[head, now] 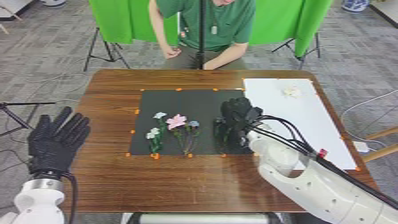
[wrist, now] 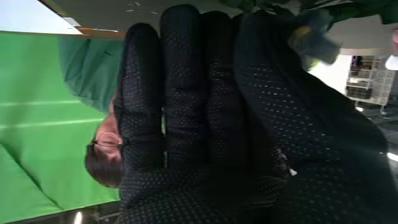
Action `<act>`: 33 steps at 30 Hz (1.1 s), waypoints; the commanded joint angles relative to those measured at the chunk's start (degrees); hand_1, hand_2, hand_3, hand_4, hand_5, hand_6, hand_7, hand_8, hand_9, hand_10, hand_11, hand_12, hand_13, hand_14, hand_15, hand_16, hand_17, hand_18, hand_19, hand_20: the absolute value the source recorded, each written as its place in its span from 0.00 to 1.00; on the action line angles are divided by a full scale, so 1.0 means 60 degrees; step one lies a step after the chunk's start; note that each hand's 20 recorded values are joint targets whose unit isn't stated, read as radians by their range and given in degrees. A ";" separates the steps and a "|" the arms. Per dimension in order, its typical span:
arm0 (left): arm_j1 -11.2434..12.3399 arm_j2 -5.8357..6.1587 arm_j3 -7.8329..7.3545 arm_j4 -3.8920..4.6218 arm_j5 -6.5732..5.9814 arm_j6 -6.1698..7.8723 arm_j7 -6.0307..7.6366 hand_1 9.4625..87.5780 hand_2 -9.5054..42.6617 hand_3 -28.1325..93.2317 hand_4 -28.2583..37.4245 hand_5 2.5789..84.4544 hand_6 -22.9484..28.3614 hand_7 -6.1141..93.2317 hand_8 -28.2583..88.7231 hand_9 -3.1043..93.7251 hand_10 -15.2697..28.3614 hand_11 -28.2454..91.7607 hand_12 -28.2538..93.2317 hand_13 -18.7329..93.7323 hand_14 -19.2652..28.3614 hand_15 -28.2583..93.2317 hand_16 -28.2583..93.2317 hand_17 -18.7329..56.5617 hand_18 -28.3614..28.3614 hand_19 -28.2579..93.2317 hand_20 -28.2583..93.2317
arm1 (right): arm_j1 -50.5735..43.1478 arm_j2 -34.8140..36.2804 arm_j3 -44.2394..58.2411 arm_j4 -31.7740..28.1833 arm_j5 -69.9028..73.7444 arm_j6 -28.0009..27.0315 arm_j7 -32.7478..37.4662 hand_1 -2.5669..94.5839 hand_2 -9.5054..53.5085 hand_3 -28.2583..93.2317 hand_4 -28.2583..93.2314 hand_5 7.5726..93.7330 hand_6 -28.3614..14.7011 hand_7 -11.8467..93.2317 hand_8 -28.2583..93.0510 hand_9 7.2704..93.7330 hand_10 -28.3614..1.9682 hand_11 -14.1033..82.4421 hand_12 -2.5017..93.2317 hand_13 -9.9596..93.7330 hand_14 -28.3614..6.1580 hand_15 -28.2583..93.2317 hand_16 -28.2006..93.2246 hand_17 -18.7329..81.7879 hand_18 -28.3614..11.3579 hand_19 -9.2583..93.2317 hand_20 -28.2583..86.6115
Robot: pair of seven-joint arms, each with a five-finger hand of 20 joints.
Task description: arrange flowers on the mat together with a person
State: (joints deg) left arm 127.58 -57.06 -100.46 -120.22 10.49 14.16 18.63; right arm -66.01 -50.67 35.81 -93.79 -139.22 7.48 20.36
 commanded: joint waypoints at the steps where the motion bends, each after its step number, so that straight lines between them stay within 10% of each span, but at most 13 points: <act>1: 0.0253 -0.0079 -0.0176 -0.0050 -0.0078 0.0128 0.0130 0.28 0.27 0.79 0.00 0.47 0.62 0.18 0.16 0.41 0.74 0.43 0.33 0.40 0.73 0.49 0.19 0.19 0.73 0.45 0.32 | -0.0019 0.0048 0.0231 -0.0215 -0.0078 -0.0066 -0.0091 0.68 0.00 0.77 0.00 0.65 0.75 0.38 0.18 0.74 0.68 0.24 0.33 0.73 0.75 0.45 0.58 0.58 0.37 0.70 0.51; 24: 0.0211 -0.0113 -0.0141 -0.0061 -0.0300 0.0170 0.0216 0.26 0.30 0.80 0.00 0.47 0.62 0.19 0.16 0.42 0.74 0.43 0.33 0.40 0.74 0.50 0.19 0.18 0.73 0.45 0.32 | -0.0487 0.0193 0.1420 -0.1375 -0.0099 -0.2614 -0.0351 0.65 0.00 0.84 0.00 0.59 0.76 0.35 0.10 0.62 0.63 0.30 0.21 0.67 0.70 0.44 0.56 0.53 0.34 0.68 0.49; 33: 0.0209 -0.0153 -0.0153 -0.0062 -0.0278 0.0126 0.0230 0.26 0.31 0.80 0.00 0.48 0.62 0.19 0.16 0.42 0.74 0.43 0.33 0.40 0.74 0.50 0.19 0.19 0.73 0.45 0.32 | -0.1260 0.0545 0.2779 -0.2447 0.0427 -0.2108 -0.0054 0.59 0.00 0.87 0.00 0.56 0.72 0.33 0.11 0.59 0.60 0.28 0.21 0.65 0.61 0.49 0.48 0.51 0.33 0.68 0.50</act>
State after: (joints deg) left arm 128.03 -57.27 -101.59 -120.54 8.95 14.61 19.92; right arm -70.50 -49.70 46.21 -103.78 -139.20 -8.43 18.10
